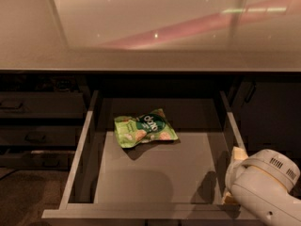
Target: Open top drawer
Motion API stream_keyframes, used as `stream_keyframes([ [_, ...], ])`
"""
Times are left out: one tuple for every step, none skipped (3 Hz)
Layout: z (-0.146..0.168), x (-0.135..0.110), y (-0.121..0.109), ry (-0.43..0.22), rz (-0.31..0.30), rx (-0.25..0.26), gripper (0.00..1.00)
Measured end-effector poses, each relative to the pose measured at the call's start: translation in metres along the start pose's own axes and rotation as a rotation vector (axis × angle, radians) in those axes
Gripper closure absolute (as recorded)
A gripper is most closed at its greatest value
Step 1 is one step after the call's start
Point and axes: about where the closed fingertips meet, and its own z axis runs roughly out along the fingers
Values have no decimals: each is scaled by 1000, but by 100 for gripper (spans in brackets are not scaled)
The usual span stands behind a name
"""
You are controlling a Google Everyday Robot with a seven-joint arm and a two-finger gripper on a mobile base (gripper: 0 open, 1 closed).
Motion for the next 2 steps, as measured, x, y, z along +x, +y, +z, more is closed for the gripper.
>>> stream_keyframes([
  [1, 0, 0, -47, 3, -29, 0],
  [-1, -7, 21, -154, 26, -71, 0],
])
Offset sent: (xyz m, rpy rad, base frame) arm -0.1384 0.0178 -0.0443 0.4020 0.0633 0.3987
